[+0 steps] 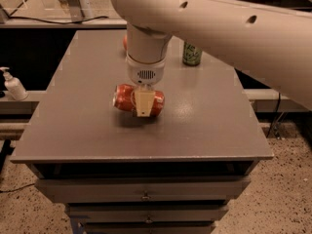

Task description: Knock coke can over

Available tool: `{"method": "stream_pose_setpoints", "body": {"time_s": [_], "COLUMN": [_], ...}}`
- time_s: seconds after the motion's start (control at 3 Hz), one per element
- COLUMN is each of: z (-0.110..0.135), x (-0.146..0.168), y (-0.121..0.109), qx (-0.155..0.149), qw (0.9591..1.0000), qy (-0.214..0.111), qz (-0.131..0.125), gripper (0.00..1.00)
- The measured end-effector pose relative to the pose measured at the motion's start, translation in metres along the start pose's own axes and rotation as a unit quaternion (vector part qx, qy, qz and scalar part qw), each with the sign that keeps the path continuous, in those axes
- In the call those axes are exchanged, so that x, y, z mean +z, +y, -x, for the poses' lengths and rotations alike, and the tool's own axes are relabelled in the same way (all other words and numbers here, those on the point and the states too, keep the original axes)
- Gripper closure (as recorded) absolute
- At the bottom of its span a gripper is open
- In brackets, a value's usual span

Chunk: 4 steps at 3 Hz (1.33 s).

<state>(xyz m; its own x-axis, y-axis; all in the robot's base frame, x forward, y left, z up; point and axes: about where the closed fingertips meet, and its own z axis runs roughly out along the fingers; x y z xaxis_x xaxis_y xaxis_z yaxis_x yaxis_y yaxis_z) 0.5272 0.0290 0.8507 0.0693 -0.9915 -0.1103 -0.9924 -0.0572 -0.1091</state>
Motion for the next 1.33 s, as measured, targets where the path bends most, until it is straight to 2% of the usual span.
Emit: {"method": "stream_pose_setpoints", "body": {"time_s": [0.33,1.0,1.33], "z": [-0.009,-0.005,-0.003], "x": [0.003,0.014,0.019], "y": [0.002,0.01,0.014], "qx": [0.0,-0.01,-0.012], "qw": [0.9995,0.999,0.9991], "qy": [0.031,0.043,0.039], "qz": [-0.005,0.0,0.004], "gripper": [0.6,0.13,0.0]}}
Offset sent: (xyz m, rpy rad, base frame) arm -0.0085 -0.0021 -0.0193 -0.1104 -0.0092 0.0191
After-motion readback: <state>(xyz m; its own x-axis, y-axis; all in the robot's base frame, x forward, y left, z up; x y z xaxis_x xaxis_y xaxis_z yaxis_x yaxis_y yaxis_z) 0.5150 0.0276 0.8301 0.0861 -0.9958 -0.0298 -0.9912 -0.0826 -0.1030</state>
